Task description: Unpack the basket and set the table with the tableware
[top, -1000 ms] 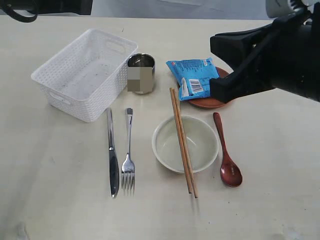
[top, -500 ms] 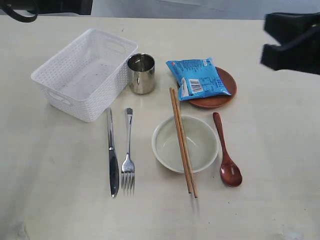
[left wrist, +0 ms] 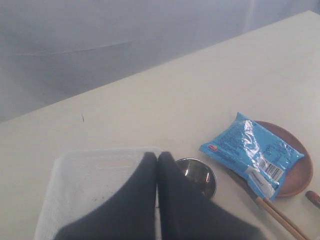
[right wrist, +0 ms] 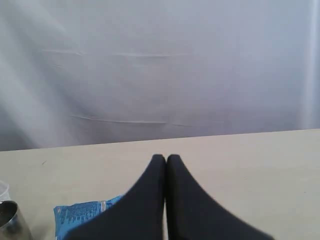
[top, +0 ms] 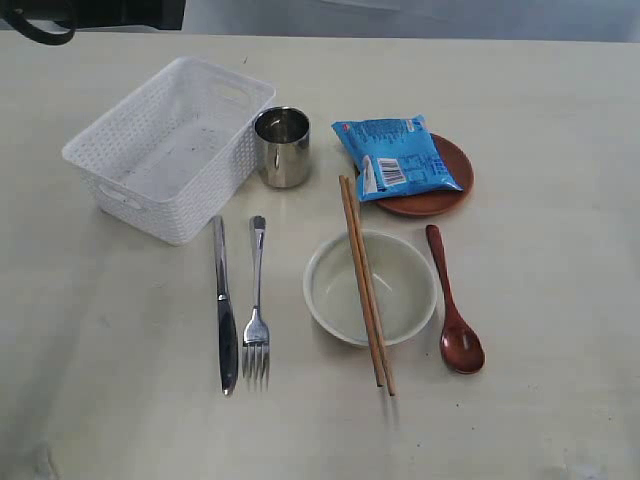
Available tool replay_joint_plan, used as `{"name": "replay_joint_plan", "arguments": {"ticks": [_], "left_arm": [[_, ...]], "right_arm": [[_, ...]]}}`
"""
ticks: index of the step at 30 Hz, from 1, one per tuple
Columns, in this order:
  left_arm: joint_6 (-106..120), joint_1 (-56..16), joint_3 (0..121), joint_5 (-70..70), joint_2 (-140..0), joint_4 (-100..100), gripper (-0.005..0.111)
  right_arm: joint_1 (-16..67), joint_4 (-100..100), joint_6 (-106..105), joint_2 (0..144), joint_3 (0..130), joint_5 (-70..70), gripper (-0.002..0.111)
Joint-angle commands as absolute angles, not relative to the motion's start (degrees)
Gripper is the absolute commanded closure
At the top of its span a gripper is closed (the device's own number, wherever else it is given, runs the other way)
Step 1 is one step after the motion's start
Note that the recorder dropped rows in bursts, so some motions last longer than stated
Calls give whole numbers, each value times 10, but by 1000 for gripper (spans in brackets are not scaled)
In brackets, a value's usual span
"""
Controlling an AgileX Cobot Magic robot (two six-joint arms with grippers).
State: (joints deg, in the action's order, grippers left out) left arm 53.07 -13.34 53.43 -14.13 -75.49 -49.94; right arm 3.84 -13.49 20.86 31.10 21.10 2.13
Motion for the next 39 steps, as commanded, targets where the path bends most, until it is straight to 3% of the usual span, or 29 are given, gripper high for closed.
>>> {"name": "replay_joint_plan", "arguments": {"ticks": [1, 10, 15, 22, 31, 39], "left_arm": [[526, -133, 531, -137, -750, -502, 107], [526, -133, 531, -137, -750, -502, 107], [526, -133, 531, -137, -750, -502, 107], [526, -133, 531, -137, -750, -502, 107], [526, -133, 531, -137, -749, -502, 107], [526, -133, 531, -137, -749, -502, 107]], "right_arm": [[13, -135, 202, 270, 207, 22, 108], [-32, -135, 202, 125, 200, 53, 108], [-32, -135, 158, 77, 200, 148, 108], [-32, -135, 65, 10, 116, 213, 108], [-32, -131, 33, 13, 6, 214, 108], [-32, -120, 38, 13, 0, 197, 108]]}}
